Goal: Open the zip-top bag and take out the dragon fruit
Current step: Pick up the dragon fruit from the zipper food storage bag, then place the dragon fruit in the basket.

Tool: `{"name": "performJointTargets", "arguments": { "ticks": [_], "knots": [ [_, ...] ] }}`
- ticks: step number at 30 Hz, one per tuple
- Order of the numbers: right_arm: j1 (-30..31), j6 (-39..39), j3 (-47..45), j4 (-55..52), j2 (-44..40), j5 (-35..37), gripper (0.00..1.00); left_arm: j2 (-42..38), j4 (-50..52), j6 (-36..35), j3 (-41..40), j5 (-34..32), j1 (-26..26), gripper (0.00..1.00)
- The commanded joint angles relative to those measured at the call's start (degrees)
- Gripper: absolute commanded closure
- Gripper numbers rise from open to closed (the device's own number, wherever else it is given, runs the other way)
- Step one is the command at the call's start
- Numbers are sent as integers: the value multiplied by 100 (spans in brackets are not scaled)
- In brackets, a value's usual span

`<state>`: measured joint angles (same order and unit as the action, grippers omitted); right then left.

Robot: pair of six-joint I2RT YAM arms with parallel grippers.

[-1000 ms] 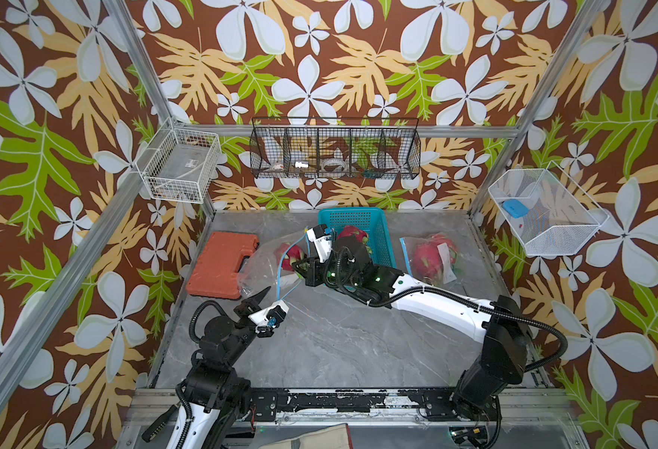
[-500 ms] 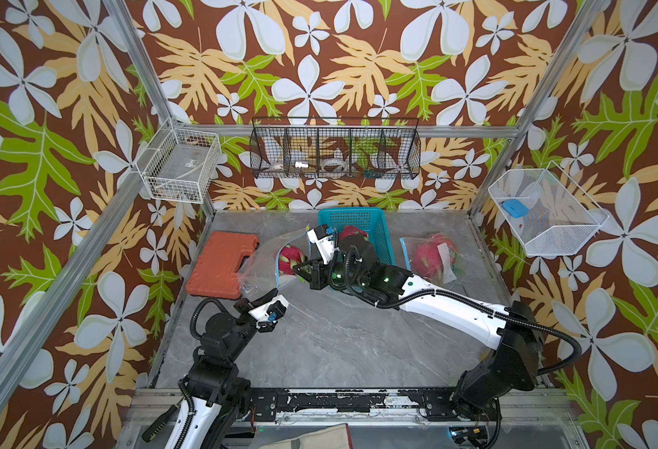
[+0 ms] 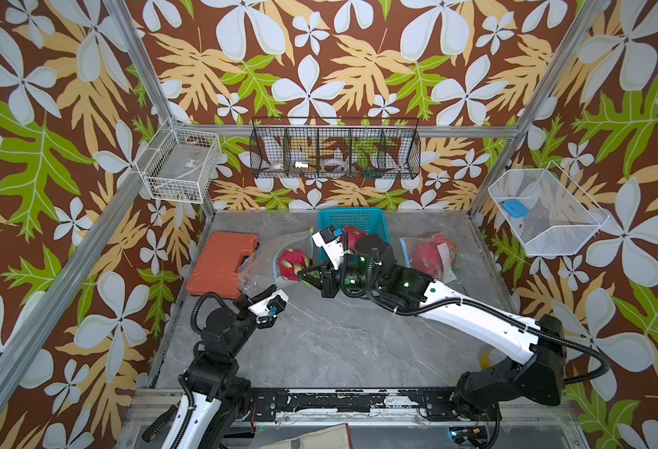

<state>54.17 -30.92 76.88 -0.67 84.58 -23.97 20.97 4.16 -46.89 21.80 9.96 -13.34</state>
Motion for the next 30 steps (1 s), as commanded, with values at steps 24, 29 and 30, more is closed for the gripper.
{"name": "performJointTargets", "arguments": {
  "ticks": [24,29,30],
  "knots": [
    [-2596,494,-762,912,-400,-70,100,2609,-1211,-472,1667,-1611,-9,100],
    [-2684,705,-84,1189,850,-48,100,3449,-1508,-831,2715,-1953,68,100],
    [-2684,725,117,1200,1114,-62,100,3539,-1581,-872,2823,-1954,86,100]
  ]
}}
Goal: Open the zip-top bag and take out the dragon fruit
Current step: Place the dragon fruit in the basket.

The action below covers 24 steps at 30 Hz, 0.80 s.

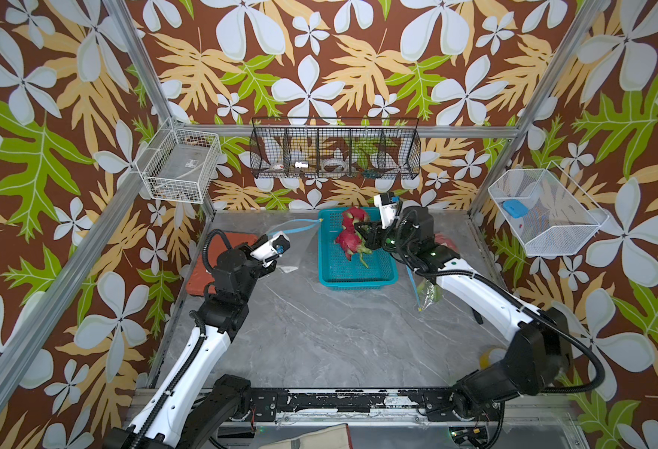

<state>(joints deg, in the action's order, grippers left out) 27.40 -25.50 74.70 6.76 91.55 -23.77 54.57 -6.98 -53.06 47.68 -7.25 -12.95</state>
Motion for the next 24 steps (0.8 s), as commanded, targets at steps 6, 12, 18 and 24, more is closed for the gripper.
{"name": "performJointTargets", "arguments": {
  "ticks": [6,12,18,24],
  "knots": [
    [-6,207,1781,388,2084,-175,100,357,-334,-251,397,-347,90,100],
    [-6,271,2491,167,3028,-28,100,-67,-56,-418,-188,-370,83,100],
    [-6,454,2014,134,3172,301,100,-321,359,-345,-356,-472,89,100],
    [7,649,1577,-50,3194,834,85,-207,563,-27,-167,-583,85,100]
  ]
}}
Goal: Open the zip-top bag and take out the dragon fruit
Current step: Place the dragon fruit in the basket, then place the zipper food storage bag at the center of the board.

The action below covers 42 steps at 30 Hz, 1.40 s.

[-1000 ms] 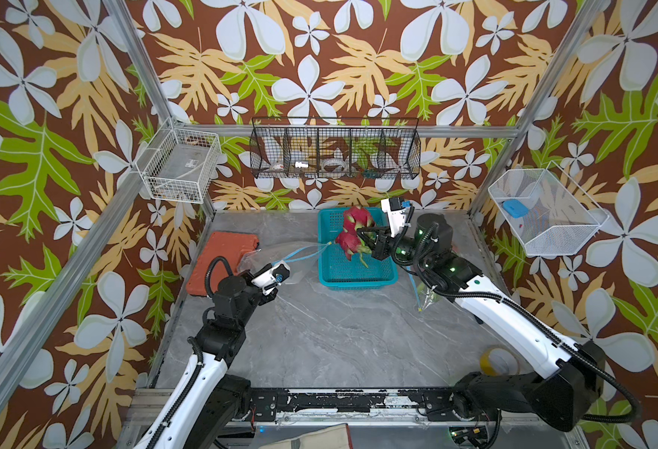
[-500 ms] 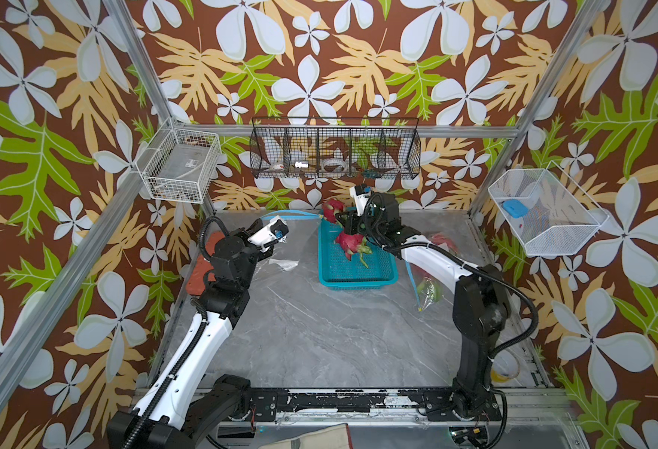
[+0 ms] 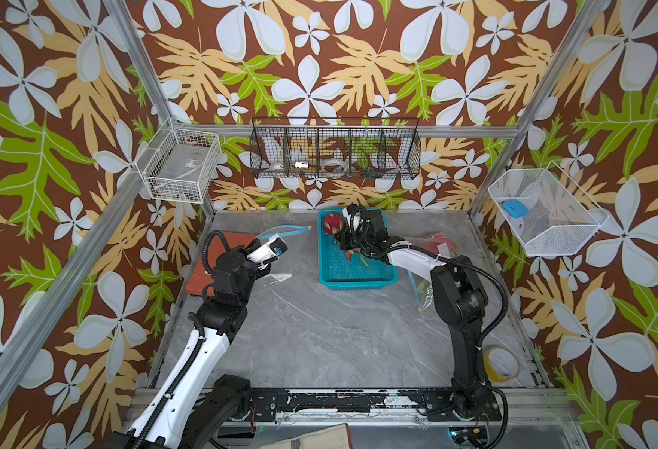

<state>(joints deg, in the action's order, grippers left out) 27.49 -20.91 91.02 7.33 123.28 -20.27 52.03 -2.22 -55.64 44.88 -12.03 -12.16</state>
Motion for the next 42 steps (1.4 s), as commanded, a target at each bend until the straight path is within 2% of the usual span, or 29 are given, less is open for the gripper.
{"name": "performJointTargets", "arguments": {
  "ticks": [1,4,8,13,14,15,17,18,19,21,23,27,29,31,36,42],
  "knots": [
    [11,262,-66,-191,20,605,78,106,170,327,200,-126,11,100],
    [29,441,-111,-351,-30,875,58,293,422,580,433,-198,9,100],
    [45,584,-306,-296,-476,996,41,519,683,938,693,-277,6,100],
    [106,678,-837,-175,-1615,1082,37,818,855,1415,1118,-334,9,100],
    [108,669,-1027,-133,-1932,1115,36,879,855,1455,1189,-367,5,95],
    [112,667,-1200,-120,-2211,1149,35,927,842,1460,1236,-393,7,84],
    [117,706,-1589,-185,-2892,1397,29,1030,796,1503,1307,-422,8,39],
    [117,732,-1747,-257,-3178,1601,24,1071,785,1538,1355,-418,12,24],
    [117,788,-1910,-393,-3465,1874,19,1134,816,1585,1453,-396,6,16],
    [108,975,-2135,-768,-3966,2489,13,1339,1218,1705,1875,-156,9,8],
    [108,1095,-2287,-1253,-4323,3259,0,1655,1826,1933,2529,136,10,7],
    [97,987,-2499,-2375,-4795,4330,1,2460,3355,2267,4043,849,4,7],
    [99,789,-2778,-2652,-5042,4641,2,2766,4023,2233,4512,1192,8,8],
    [90,630,-3195,-2766,-5246,4862,8,2993,4510,2233,4814,1415,3,8],
    [82,284,-3783,-2833,-5195,4856,15,3115,5333,2320,4819,1956,6,8],
    [44,296,-3873,-2623,-4568,5112,21,2574,5479,2338,3694,2240,36,10]
  ]
}}
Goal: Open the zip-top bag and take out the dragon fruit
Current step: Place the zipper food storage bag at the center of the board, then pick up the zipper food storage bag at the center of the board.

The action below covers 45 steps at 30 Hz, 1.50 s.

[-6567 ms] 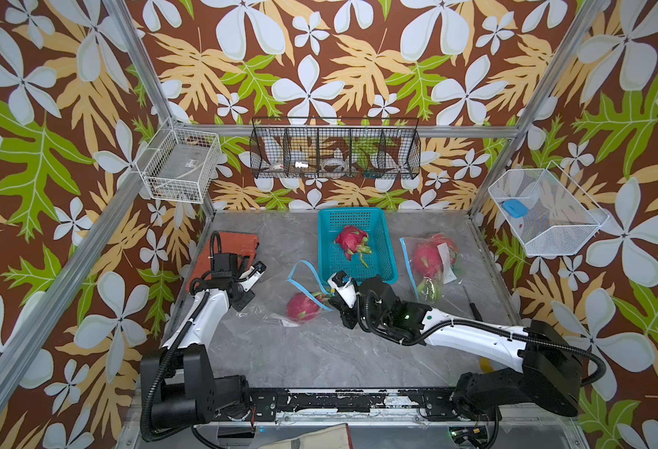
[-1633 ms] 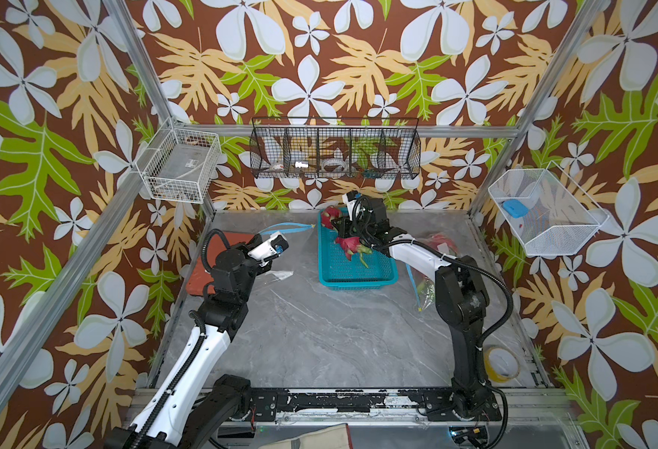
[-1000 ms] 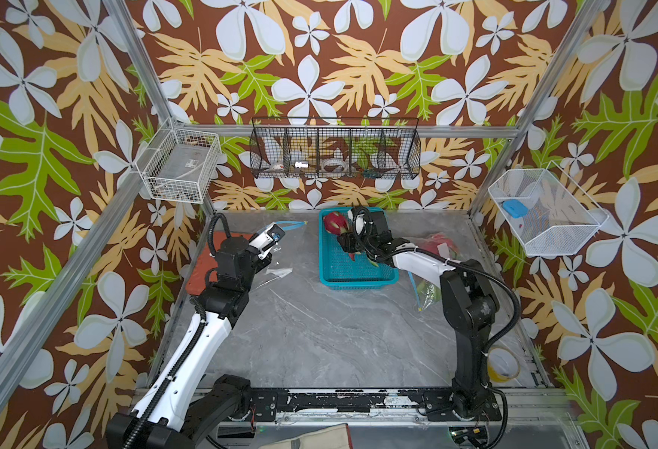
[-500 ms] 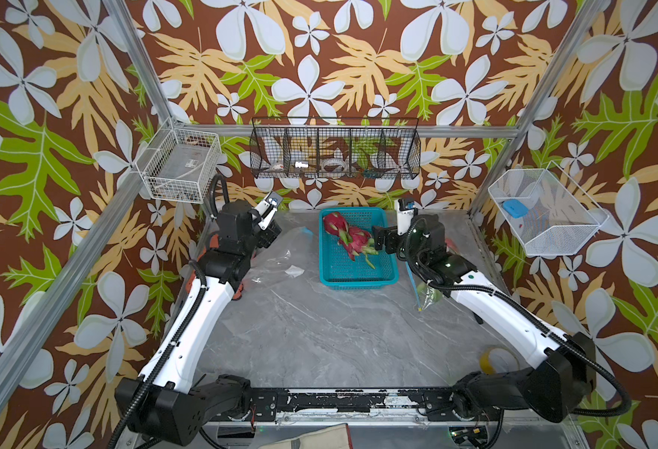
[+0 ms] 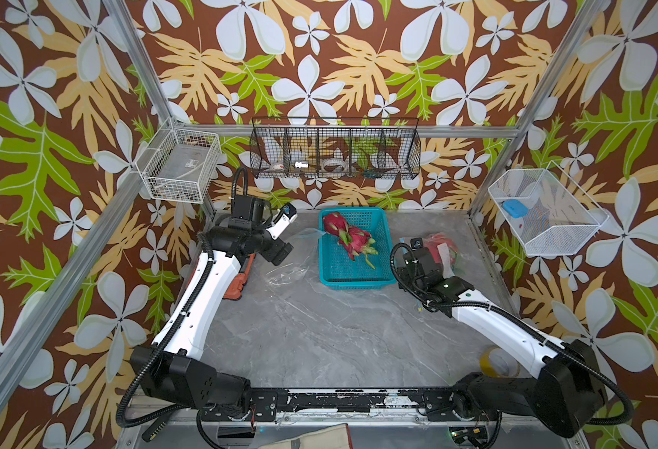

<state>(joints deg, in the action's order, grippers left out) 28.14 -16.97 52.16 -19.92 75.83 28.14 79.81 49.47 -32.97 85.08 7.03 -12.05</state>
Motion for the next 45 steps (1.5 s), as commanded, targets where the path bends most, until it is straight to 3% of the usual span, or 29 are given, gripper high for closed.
{"name": "performJointTargets", "arguments": {
  "ticks": [1,9,16,21,29,42,45],
  "knots": [
    [-56,-87,26,185,316,279,24,-358,257,72,-572,418,60,10],
    [-243,-39,359,490,1355,750,49,-1286,-353,250,-2149,407,335,11],
    [-265,-130,303,657,1024,817,100,-1906,-500,63,-2710,260,340,11],
    [-265,-464,378,427,153,461,100,-2198,-754,-41,-2725,286,335,11],
    [-265,-1369,714,-116,-1021,-791,100,-2495,-858,-557,-2562,594,277,10],
    [-265,-1997,1621,-1557,-1635,-2005,100,-2909,-676,-964,-2781,1141,235,8],
    [-265,-2249,1711,-1777,-1707,-2617,100,-3128,-849,-964,-3029,1192,237,8]
  ]
}}
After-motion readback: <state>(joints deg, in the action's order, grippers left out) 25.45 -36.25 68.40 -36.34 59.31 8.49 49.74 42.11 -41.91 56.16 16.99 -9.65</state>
